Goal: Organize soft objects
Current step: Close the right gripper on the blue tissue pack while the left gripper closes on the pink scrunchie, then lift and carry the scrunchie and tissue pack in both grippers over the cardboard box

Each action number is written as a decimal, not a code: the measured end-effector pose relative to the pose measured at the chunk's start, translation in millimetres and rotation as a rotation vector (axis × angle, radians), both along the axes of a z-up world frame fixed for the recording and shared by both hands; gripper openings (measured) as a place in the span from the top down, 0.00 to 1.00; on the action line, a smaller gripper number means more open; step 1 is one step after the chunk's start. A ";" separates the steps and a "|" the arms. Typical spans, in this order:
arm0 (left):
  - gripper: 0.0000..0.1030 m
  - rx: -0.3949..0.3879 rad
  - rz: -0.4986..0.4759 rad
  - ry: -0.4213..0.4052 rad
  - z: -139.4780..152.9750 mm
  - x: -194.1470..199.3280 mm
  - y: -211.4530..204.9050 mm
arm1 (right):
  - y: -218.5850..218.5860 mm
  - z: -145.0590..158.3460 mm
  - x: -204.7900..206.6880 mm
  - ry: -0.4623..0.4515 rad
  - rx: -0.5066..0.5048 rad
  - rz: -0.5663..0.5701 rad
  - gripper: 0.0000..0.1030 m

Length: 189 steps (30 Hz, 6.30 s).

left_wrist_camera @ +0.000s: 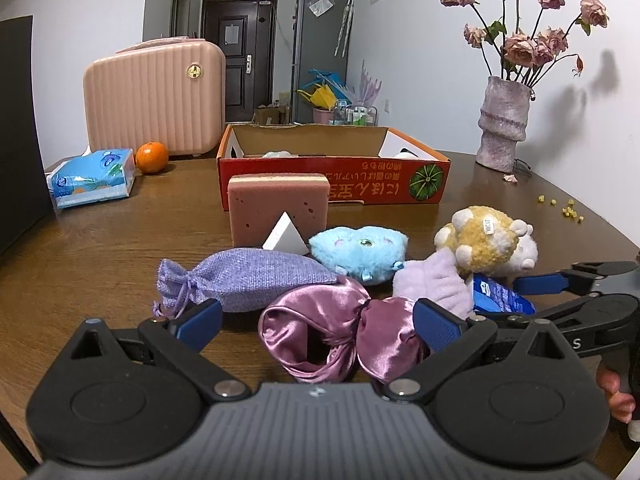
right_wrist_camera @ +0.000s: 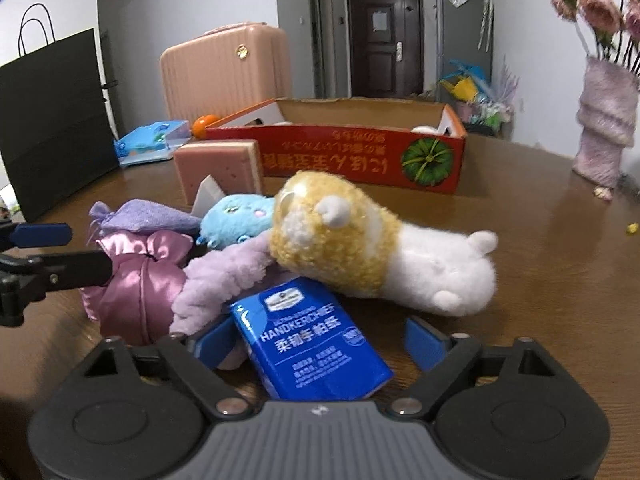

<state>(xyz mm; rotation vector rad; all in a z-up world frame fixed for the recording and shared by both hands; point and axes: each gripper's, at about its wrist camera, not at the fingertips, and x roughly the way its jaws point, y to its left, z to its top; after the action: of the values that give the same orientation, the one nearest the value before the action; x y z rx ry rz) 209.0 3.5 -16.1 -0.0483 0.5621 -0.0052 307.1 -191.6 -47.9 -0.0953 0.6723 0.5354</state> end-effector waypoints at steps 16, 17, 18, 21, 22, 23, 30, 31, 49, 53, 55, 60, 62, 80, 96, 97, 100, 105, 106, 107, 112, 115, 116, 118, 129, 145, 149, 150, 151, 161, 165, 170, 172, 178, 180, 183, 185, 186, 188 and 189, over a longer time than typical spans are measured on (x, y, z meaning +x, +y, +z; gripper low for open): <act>0.00 -0.006 -0.007 0.009 0.4 3.7 1.2 | -2.9 8.2 -24.7 -0.068 0.073 0.025 0.47; 0.00 -0.007 -0.010 0.008 0.5 3.7 1.1 | -3.6 10.5 -29.5 -0.089 0.073 0.015 0.47; 0.00 -0.009 -0.014 0.008 0.9 3.9 0.8 | -4.5 12.6 -33.1 -0.106 0.072 0.005 0.47; 0.00 -0.021 -0.036 0.015 2.6 5.9 0.4 | -8.1 19.6 -44.8 -0.168 0.056 -0.038 0.47; 0.00 -0.026 -0.045 0.021 3.1 7.1 0.2 | -11.2 21.9 -46.7 -0.177 0.059 -0.049 0.47; 0.00 -0.031 -0.057 0.029 3.3 8.4 -0.3 | -14.0 23.8 -47.9 -0.184 0.061 -0.061 0.47; 0.00 -0.021 -0.113 0.090 0.1 21.5 -8.6 | -24.9 24.8 -48.1 -0.187 0.068 -0.109 0.47; 0.00 -0.008 -0.114 0.093 -0.3 23.2 -10.5 | -24.9 23.9 -47.9 -0.185 0.068 -0.111 0.47; 0.00 -0.028 -0.093 0.166 -26.2 57.2 -2.8 | -20.6 15.6 -42.8 -0.156 0.068 -0.113 0.47; 0.00 -0.058 -0.088 0.158 -28.2 57.6 2.0 | -20.2 15.0 -42.1 -0.154 0.071 -0.114 0.47; 0.04 -0.064 -0.096 0.151 -28.4 56.4 2.6 | -20.3 14.9 -41.8 -0.153 0.071 -0.113 0.47; 0.24 -0.078 -0.118 0.133 -27.4 50.6 2.5 | -19.5 14.4 -42.9 -0.153 0.076 -0.110 0.47; 0.30 -0.085 -0.116 0.129 -27.3 48.6 3.7 | -19.3 14.3 -43.3 -0.153 0.077 -0.109 0.47; 0.62 -0.106 -0.113 0.055 -21.4 18.0 13.1 | -17.6 16.4 -51.7 -0.163 0.086 -0.106 0.47; 0.63 -0.093 -0.157 -0.083 -0.2 -21.6 16.4 | -19.1 32.4 -65.4 -0.216 0.087 -0.115 0.47; 0.63 -0.092 -0.159 -0.093 2.2 -23.4 16.3 | -19.0 34.2 -66.2 -0.223 0.088 -0.114 0.47; 0.63 -0.079 -0.162 -0.131 10.7 -28.6 15.6 | -17.8 39.8 -67.8 -0.240 0.088 -0.111 0.47; 0.63 -0.056 -0.153 -0.186 24.4 -33.3 15.7 | -14.4 49.2 -69.2 -0.272 0.088 -0.099 0.47; 0.63 -0.052 -0.150 -0.191 26.3 -33.0 16.0 | -13.6 50.6 -68.7 -0.276 0.088 -0.098 0.47; 0.63 -0.050 -0.147 -0.195 27.5 -32.9 15.5 | -12.8 52.1 -67.9 -0.280 0.088 -0.097 0.47; 0.63 -0.031 -0.137 -0.209 30.7 -30.4 15.0 | -9.3 56.6 -63.1 -0.292 0.086 -0.093 0.47; 0.63 -0.028 -0.132 -0.214 32.5 -26.8 15.8 | -6.8 58.8 -59.5 -0.297 0.085 -0.092 0.47; 0.63 -0.029 -0.131 -0.216 33.5 -25.5 16.1 | -6.1 59.7 -58.2 -0.300 0.085 -0.092 0.47; 0.63 -0.027 -0.127 -0.221 35.4 -22.1 16.4 | -5.0 61.6 -55.1 -0.305 0.085 -0.093 0.47; 0.63 -0.030 -0.093 -0.244 43.6 0.7 19.5 | 0.9 76.6 -29.6 -0.336 0.092 -0.112 0.47; 0.63 -0.022 -0.096 -0.288 62.3 44.7 12.8 | 15.3 91.8 13.0 -0.361 0.104 -0.131 0.47; 0.63 -0.022 -0.086 -0.296 66.0 56.4 12.2 | 19.0 97.1 23.4 -0.373 0.114 -0.135 0.47; 0.63 -0.026 -0.083 -0.298 67.2 59.2 12.7 | 20.1 98.2 26.0 -0.375 0.117 -0.136 0.47; 0.63 -0.028 -0.079 -0.300 68.3 62.2 13.0 | 21.2 99.3 28.8 -0.376 0.119 -0.136 0.47; 0.63 -0.040 -0.039 -0.312 76.2 92.3 18.2 | 31.7 105.8 59.7 -0.381 0.140 -0.150 0.47; 0.63 -0.047 -0.030 -0.311 77.9 105.4 19.8 | 36.3 106.7 71.4 -0.383 0.136 -0.151 0.47; 0.63 -0.042 -0.014 -0.297 76.9 124.5 17.9 | 41.9 107.1 88.7 -0.378 0.131 -0.152 0.47; 0.63 -0.043 -0.008 -0.290 76.3 132.1 18.2 | 42.5 106.8 95.4 -0.375 0.125 -0.155 0.47; 0.63 -0.047 0.016 -0.287 79.1 152.2 21.5 | 42.3 108.5 116.8 -0.367 0.118 -0.173 0.47; 0.63 -0.048 0.023 -0.285 79.6 159.2 23.1 | 43.5 109.4 125.8 -0.364 0.118 -0.180 0.47; 0.63 -0.053 0.027 -0.279 78.6 169.6 25.2 | 43.9 110.3 140.0 -0.358 0.115 -0.192 0.47; 0.63 -0.056 0.033 -0.272 78.1 177.8 27.0 | 46.1 110.0 149.2 -0.347 0.104 -0.192 0.47; 0.63 -0.056 0.036 -0.269 77.8 181.0 27.9 | 47.5 109.8 153.4 -0.343 0.097 -0.194 0.47; 0.63 -0.056 0.043 -0.261 77.4 188.9 29.4 | 49.6 109.8 161.5 -0.338 0.089 -0.194 0.47; 0.63 -0.055 0.047 -0.258 77.1 192.3 30.1 | 50.5 110.0 164.8 -0.334 0.085 -0.194 0.47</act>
<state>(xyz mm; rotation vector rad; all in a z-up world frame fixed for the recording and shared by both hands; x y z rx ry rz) 401.3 33.6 61.1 -0.1123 0.3025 0.0187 471.9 -141.1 62.1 -0.0378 0.3276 0.3493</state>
